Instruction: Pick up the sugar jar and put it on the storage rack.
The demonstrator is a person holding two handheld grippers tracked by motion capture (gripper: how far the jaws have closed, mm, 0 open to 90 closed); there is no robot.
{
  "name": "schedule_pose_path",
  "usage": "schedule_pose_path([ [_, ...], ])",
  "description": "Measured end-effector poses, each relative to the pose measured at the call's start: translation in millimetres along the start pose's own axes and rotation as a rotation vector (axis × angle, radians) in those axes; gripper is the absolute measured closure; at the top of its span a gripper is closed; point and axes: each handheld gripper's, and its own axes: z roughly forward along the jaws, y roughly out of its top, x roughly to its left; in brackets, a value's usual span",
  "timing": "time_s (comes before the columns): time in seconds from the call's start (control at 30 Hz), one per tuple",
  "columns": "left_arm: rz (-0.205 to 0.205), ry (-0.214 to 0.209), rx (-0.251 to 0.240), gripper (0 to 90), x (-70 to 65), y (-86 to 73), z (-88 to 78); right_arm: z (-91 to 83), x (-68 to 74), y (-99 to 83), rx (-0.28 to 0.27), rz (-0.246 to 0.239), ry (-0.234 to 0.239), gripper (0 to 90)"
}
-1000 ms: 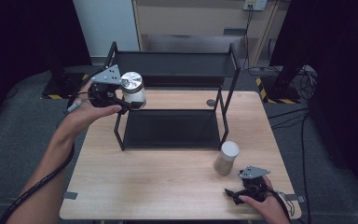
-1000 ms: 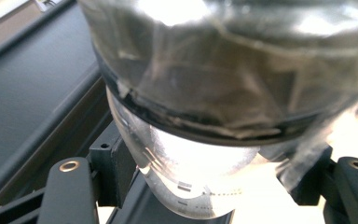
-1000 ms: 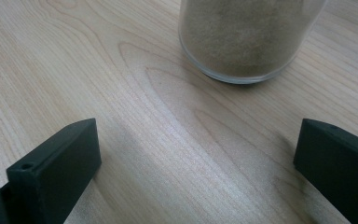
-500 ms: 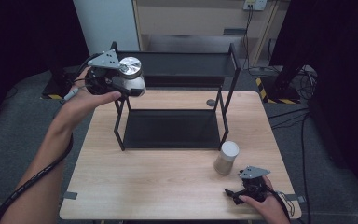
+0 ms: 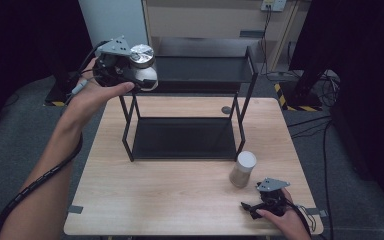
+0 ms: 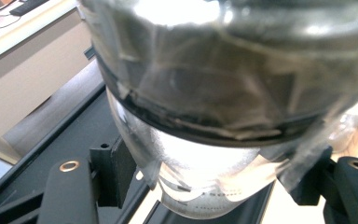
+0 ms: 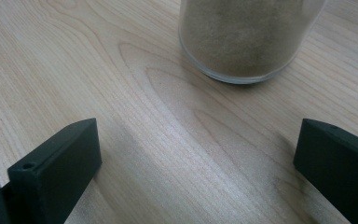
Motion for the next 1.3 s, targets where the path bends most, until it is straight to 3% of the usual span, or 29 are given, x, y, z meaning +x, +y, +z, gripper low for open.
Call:
schedule_pose_path([
  [0.7, -0.138, 0.150, 0.070, 30.0, 0.5, 28.4, 38.0, 0.0, -0.1, 0.0, 0.000, 0.000, 0.001, 1.0],
  [1.0, -0.165, 0.155, 0.085, 30.0, 8.4, 29.8, 62.1, 0.0, -0.1, -0.1, 0.000, -0.001, 0.000, 1.0],
  [1.3, -0.186, 0.160, 0.095, 30.0, 15.0, 29.6, 72.6, 0.0, -0.1, -0.1, 0.000, 0.000, 0.000, 1.0],
])
